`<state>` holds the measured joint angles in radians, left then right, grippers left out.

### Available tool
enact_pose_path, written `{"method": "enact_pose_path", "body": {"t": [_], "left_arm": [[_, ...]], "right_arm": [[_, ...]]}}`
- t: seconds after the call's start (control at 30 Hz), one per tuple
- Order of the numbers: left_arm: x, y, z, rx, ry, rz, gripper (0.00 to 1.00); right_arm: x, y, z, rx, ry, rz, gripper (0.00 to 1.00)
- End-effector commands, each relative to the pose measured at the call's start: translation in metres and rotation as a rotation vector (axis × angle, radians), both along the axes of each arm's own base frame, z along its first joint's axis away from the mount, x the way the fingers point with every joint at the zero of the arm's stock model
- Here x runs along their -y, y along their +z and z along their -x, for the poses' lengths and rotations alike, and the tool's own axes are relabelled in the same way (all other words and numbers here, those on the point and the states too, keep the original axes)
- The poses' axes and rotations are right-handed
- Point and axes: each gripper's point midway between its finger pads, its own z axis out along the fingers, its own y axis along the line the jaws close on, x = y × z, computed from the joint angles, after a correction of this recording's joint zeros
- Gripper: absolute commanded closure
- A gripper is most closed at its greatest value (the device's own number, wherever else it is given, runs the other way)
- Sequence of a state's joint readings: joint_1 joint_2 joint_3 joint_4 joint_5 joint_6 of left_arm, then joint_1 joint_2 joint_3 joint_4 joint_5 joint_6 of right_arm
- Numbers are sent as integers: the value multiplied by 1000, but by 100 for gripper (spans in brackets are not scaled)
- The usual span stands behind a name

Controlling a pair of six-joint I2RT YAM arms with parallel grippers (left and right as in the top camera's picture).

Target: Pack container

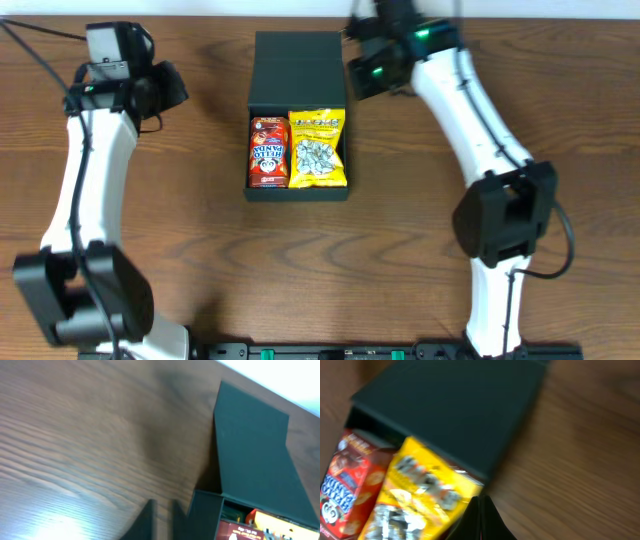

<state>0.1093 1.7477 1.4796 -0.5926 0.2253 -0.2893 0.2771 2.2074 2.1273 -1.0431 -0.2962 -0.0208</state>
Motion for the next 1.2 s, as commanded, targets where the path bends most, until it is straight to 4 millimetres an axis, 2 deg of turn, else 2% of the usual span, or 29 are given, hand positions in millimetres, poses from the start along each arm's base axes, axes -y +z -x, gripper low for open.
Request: {"method": "enact_pose_path", "body": {"t": [0.0,0.1,0.13,0.23,0.3,0.43,0.5,0.8,0.97,1.17], "left_arm": [[13,-41,-1,-115,69,152,94],[34,-77,0,-212,40,276,94],[43,-93,4,-267,40,316,94],[53,-114,13,-344,38,325,94],[60,-121,17,-374,35,324,94],[77,-126,21,-397,8,304,94],[89,-126,22,-401,-14,300,94],[130,-124,33,-442,-73,338,94],[145,-125,41,-462,-106,334,94],[161,-124,46,-471,-136,332,94]], "right_arm": [[19,5,-7,-35,-47,-104,99],[30,-9,-6,-87,-63,-142,99],[31,-20,0,-128,-63,-160,99],[22,-41,19,-222,-23,-210,99],[14,-55,32,-272,10,-229,99],[-1,-85,59,-384,47,-259,99],[-8,-91,69,-417,71,-285,99],[-34,-92,94,-460,164,-276,99],[-31,-93,97,-475,158,-266,99],[-15,-95,95,-488,127,-251,99]]}}
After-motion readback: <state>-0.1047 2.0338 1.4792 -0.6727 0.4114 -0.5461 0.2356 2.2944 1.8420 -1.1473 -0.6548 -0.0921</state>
